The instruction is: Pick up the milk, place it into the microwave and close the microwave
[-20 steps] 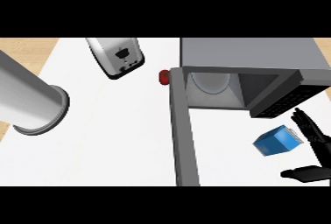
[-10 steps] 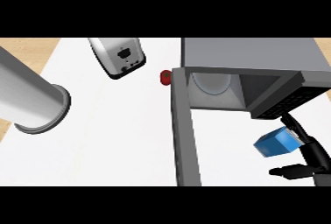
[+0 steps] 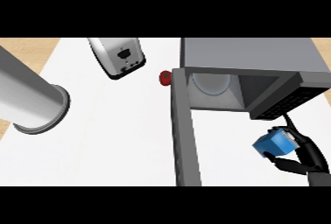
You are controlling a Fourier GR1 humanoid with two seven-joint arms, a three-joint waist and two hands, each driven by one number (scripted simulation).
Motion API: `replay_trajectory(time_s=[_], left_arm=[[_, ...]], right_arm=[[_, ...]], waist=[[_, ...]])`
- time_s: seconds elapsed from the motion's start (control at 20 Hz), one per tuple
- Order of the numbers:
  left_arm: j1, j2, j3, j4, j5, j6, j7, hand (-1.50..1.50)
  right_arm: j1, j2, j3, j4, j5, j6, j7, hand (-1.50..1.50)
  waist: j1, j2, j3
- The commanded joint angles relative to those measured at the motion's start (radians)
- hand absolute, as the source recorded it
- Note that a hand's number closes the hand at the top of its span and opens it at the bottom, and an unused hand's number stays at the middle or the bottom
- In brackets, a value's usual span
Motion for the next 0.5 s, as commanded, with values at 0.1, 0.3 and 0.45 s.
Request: replay_trajectory(time_s=[0.1, 0.3, 0.45], left_arm=[[0.024, -0.023, -0.026, -0.107, 0.077, 0.004, 0.006, -1.50], [0.033, 0.038, 0.038, -0.079, 0.149, -0.010, 0.002, -1.50], [0.047, 0.049, 0.067, -0.067, 0.176, -0.025, -0.012, -1.50]], right_arm=[[-0.060, 0.006, 0.067, 0.080, 0.030, 0.144, -0.091, 1.50], [-0.082, 0.052, 0.079, 0.058, 0.013, 0.086, -0.122, 1.50], [-0.103, 0.111, 0.011, 0.110, -0.050, -0.022, -0.096, 1.50]], waist=[[0.016, 0.017, 0.016], [0.016, 0.014, 0.015], [0.008, 0.014, 0.014]])
